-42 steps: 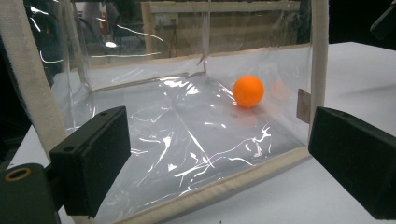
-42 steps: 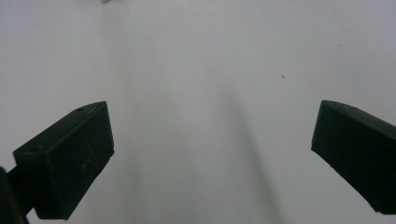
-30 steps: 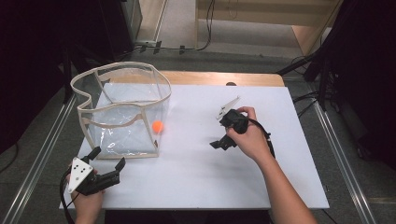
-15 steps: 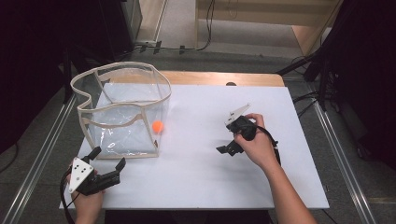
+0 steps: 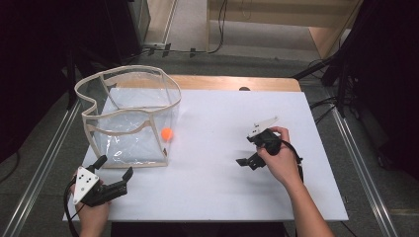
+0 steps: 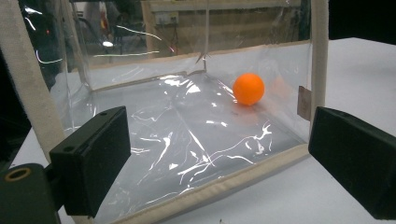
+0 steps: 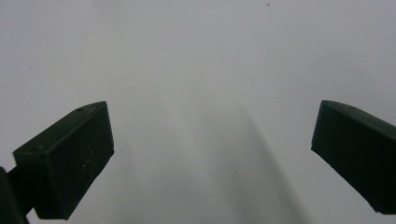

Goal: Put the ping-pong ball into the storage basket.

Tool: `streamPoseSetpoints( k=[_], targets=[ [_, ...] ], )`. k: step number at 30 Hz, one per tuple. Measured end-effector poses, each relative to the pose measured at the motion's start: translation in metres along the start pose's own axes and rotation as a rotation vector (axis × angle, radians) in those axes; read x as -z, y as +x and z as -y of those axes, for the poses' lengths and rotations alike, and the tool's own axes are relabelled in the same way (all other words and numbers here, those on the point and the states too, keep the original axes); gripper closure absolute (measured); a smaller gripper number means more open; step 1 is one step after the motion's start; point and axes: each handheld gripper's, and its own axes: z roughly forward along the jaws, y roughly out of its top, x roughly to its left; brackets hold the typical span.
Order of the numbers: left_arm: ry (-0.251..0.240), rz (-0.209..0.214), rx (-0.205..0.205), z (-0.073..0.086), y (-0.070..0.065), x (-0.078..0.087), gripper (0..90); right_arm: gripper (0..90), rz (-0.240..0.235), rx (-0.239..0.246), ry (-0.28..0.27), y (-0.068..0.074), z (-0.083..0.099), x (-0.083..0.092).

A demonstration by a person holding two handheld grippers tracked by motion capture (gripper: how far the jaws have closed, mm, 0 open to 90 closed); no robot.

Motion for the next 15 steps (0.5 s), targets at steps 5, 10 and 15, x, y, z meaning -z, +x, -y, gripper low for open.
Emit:
streamPoseSetpoints(
  k=[5,10,15],
  targets=[
    [0.001,-0.001,0.001,0.0,0.0,0.0,6.1,0.0,0.008,-0.007,-0.054,-0.001,0.012,0.007],
    [0.0,-0.001,0.002,0.0,0.0,0.0,6.1,0.0,0.02,-0.015,-0.116,-0.002,0.025,0.013],
    [0.001,-0.001,0.0,0.0,0.0,0.0,6.1,0.0,0.025,-0.024,-0.164,-0.004,0.037,0.017]
  ],
)
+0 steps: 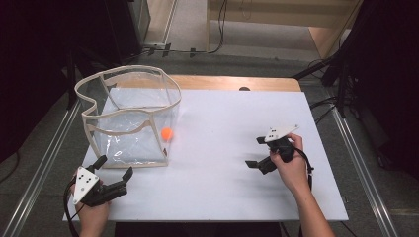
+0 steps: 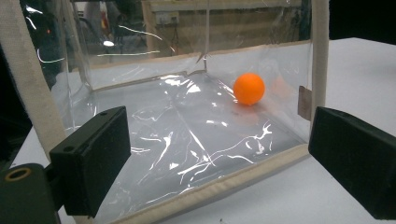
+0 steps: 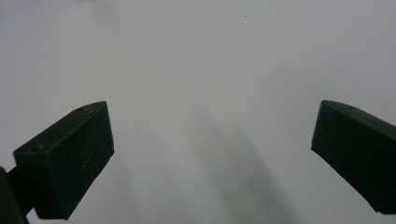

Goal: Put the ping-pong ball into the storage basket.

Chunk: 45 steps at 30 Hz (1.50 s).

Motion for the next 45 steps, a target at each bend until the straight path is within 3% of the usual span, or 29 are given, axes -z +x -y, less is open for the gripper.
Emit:
streamPoseSetpoints(
  k=[28,45],
  targets=[
    [0.001,0.002,-0.002,0.0,0.0,0.0,6.1,0.0,0.019,-0.062,-0.196,-0.006,0.055,0.035],
    [0.001,0.002,-0.002,0.0,0.0,0.0,6.1,0.0,0.077,-0.114,-0.248,-0.011,0.087,0.061]
  ],
)
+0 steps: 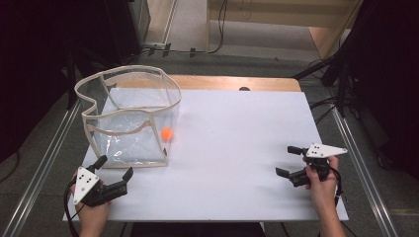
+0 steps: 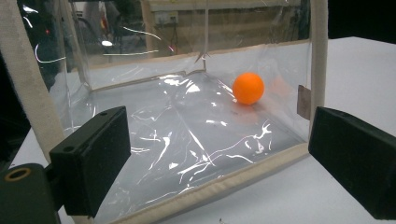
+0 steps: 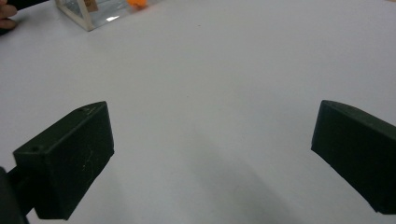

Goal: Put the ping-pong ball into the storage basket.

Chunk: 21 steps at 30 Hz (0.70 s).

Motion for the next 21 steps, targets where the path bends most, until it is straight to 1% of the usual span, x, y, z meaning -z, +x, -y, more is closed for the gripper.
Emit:
streamPoseSetpoints(
  k=[5,8,9,11,12,18,21],
  targets=[
    [-0.001,0.0,0.003,0.0,0.0,0.0,6.1,0.0,0.027,-0.016,-0.025,-0.004,0.007,0.01],
    [-0.001,0.002,0.002,0.0,0.0,0.0,6.1,0.0,0.034,-0.031,-0.053,-0.007,0.012,0.017],
    [-0.001,0.002,0.003,0.0,0.0,0.0,6.1,0.0,0.033,-0.028,-0.071,-0.007,0.014,0.019],
    [-0.001,0.003,0.002,0.0,0.0,0.0,6.1,0.0,0.037,-0.043,-0.097,-0.009,0.018,0.023],
    [-0.002,0.004,0.002,0.0,0.0,0.0,6.1,0.0,0.047,-0.053,-0.099,-0.01,0.021,0.024],
    [-0.002,0.001,0.001,0.0,0.0,0.0,6.1,0.0,0.079,-0.057,-0.095,-0.013,0.03,0.032],
    [-0.001,0.001,0.001,0.0,0.0,-0.001,6.1,0.0,0.081,-0.066,-0.107,-0.014,0.034,0.038]
  ],
)
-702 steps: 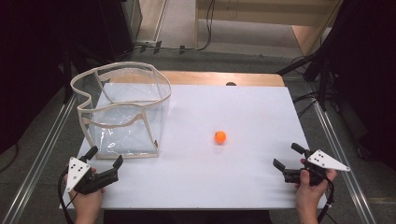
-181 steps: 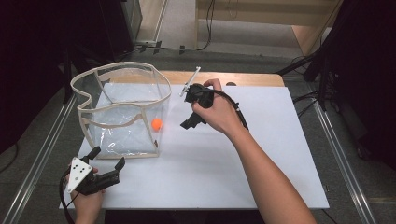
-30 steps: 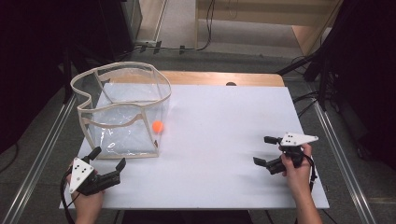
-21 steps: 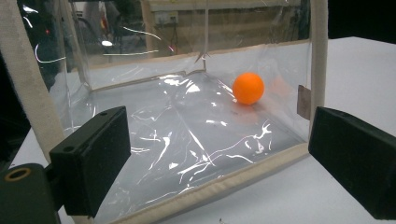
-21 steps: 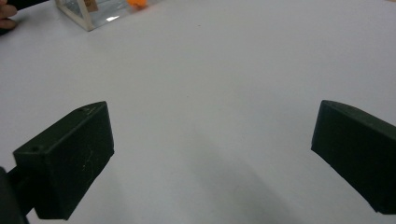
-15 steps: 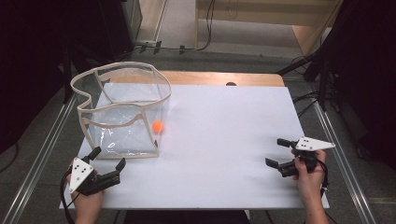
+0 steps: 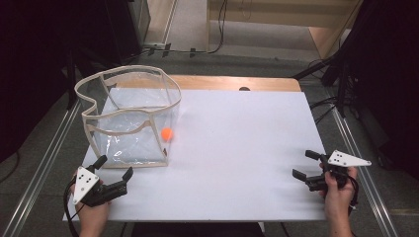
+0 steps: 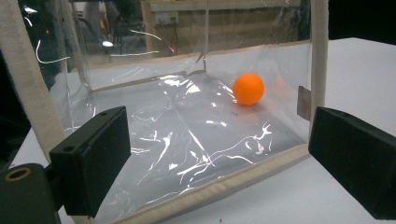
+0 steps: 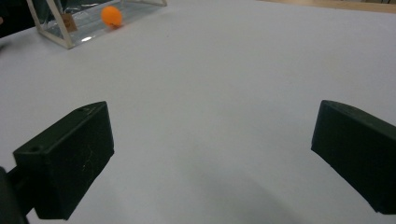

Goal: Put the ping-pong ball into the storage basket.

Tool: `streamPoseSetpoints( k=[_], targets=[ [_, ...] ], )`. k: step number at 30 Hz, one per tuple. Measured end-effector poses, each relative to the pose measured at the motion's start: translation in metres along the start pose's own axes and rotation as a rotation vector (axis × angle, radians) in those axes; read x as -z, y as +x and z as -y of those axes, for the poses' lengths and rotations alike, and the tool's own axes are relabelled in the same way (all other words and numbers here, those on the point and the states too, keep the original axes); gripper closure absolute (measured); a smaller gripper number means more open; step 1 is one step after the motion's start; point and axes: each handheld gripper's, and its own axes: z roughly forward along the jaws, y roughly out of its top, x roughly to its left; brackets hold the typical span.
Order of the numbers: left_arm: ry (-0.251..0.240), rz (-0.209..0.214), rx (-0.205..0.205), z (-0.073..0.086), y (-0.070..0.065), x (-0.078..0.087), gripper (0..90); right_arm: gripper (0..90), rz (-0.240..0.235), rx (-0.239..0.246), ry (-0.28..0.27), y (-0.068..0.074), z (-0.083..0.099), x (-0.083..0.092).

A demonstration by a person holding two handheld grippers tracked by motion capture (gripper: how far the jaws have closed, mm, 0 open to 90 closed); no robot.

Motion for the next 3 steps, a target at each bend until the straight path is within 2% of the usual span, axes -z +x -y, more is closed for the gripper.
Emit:
streamPoseSetpoints(
  k=[3],
  targets=[
    [0.006,-0.001,-0.009,-0.0002,-0.0005,-0.0011,6.1,0.0,0.006,0.001,0.0,-0.0026,0.002,0.0043]
  ],
)
